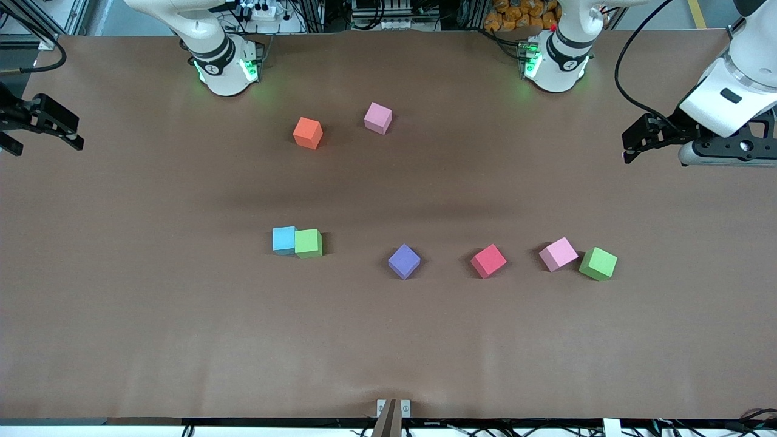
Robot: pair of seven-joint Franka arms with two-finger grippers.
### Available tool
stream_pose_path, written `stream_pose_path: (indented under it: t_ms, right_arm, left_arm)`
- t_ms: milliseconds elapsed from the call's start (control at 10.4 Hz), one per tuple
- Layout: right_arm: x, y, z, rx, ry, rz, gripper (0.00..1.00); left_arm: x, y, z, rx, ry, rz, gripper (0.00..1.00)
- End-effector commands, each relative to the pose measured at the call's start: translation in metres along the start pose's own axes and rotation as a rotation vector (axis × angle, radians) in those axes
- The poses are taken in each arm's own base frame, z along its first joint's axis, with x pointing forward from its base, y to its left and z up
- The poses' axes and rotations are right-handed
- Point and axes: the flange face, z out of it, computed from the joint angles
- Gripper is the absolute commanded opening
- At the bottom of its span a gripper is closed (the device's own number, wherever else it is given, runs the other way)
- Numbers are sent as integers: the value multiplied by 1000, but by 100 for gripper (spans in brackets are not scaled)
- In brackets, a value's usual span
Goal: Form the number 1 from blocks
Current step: 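Move the left gripper toward the pink block near the orange block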
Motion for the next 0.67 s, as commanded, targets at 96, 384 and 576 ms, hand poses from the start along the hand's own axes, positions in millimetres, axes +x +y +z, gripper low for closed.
stream_pose_path:
  t_ms: [96, 384, 576]
  right_arm:
    - [-16, 12, -10, 55, -9, 5, 100]
    - [-25, 11, -16, 75, -20, 4, 100]
    - [-22, -1, -10, 101, -28, -1, 100]
  left_arm:
    - [-2, 5, -1, -20, -13, 14, 100]
    - [-10, 55, 17, -26, -62, 83, 100]
    - [-29, 157, 44, -30, -117, 86, 100]
